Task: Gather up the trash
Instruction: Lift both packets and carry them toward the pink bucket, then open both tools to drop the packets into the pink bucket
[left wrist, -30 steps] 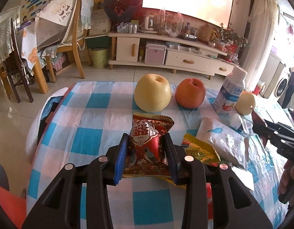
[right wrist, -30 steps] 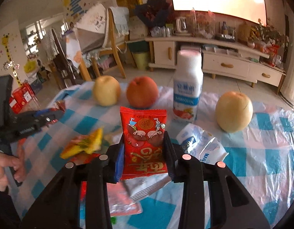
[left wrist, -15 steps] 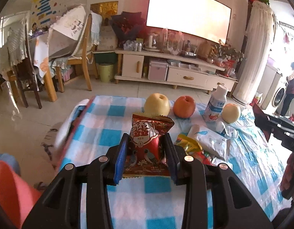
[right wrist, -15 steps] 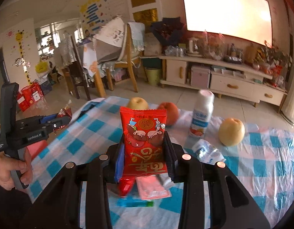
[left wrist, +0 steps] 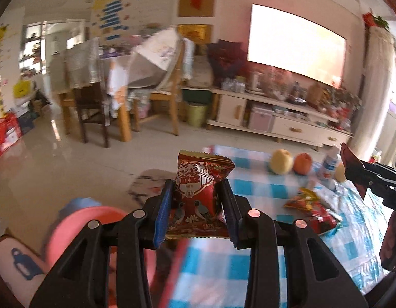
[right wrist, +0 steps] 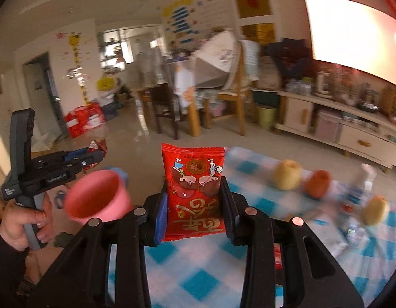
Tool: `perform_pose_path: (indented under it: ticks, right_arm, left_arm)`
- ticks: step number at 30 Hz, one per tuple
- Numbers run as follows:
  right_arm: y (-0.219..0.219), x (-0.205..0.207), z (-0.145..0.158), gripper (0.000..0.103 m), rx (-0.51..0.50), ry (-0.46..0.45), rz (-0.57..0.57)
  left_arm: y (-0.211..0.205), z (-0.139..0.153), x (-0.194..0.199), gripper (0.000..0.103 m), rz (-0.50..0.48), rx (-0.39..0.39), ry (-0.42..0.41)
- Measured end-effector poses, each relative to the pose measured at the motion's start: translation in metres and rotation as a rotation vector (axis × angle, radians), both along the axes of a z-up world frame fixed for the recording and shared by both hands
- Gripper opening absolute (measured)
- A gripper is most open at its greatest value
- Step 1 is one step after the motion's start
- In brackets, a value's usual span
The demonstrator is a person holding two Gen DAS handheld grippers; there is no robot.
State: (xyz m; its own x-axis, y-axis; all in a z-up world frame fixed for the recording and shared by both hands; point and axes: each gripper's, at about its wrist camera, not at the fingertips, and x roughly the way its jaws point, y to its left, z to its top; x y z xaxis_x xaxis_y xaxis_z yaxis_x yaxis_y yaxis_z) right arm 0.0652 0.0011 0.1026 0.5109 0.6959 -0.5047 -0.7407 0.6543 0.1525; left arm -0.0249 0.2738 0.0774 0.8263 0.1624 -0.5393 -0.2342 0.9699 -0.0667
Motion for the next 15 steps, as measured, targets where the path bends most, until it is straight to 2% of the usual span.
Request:
perform_pose_path:
  ticks: [7,11,15]
  right_arm:
    - [0.132,-0.027,-0.001,0.037,0.004,0.036,0.192]
    - [0.205,-0.032,-0.014,0.037,-0.020,0.068,0.266]
    - [0.257,-0.036,-0.035,0.037,-0.053,0.112,0.307]
  left_arm:
    - [0.089,-0.012,-0.043,0.039,0.149,-0.006,0.019]
    - [0.130,-0.032,-0.055,0.039,0.211,-0.034,0.050]
    - [0.163,-0.062,-0.055,0.038,0.238,-0.057,0.104]
